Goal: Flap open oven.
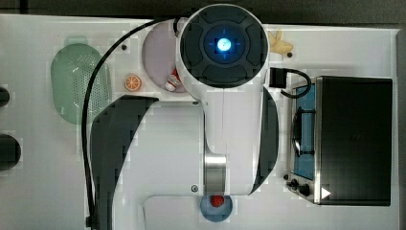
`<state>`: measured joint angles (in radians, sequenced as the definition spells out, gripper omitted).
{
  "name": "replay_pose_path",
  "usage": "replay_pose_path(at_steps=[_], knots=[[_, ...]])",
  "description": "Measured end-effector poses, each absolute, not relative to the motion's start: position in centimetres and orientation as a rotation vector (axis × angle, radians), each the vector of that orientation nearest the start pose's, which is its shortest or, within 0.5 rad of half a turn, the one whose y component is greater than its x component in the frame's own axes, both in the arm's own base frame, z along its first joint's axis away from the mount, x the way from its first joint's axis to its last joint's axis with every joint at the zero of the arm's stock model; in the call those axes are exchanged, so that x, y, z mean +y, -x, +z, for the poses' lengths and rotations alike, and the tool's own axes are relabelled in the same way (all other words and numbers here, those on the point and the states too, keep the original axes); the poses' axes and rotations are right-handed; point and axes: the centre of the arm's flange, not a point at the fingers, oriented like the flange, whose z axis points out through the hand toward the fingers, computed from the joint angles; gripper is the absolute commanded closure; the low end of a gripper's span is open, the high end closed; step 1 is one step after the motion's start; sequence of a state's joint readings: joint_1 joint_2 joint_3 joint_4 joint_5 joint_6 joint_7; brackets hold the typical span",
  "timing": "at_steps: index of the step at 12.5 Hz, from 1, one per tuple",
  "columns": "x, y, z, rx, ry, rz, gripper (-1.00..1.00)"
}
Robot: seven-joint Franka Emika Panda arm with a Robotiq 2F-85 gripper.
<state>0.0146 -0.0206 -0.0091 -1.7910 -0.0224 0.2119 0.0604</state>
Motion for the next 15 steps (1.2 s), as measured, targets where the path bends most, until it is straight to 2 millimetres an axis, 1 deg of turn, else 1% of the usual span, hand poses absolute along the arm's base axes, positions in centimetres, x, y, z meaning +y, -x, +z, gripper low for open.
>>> replay_pose_path(at_steps=[1, 2, 3, 5, 6, 7, 8, 9, 11, 14, 15], knots=[[-0.1, -53.0, 54.4, 1.299, 2.91, 0.076, -0.58], [-0.5, -50.0, 54.8, 1.314, 2.915, 0.134, -0.8], [-0.9, -47.9, 56.5, 1.326, 2.902, 0.126, -0.99], [-1.6, -45.7, 61.3, 1.328, 2.856, -0.008, -1.0], [-1.8, -45.2, 63.2, 1.327, 2.842, -0.074, -1.0], [-1.9, -44.9, 64.4, 1.326, 2.833, -0.109, -1.0], [-1.9, -44.9, 64.7, 1.326, 2.828, -0.12, -0.9], [-1.8, -45.0, 64.5, 1.325, 2.825, -0.111, -0.66], [-1.9, -45.4, 63.1, 1.332, 2.836, -0.063, -0.15], [-2.8, -46.3, 60.4, 1.363, 2.839, 0.019, 0.54], [-3.1, -46.4, 59.5, 1.375, 2.846, 0.044, 0.65]])
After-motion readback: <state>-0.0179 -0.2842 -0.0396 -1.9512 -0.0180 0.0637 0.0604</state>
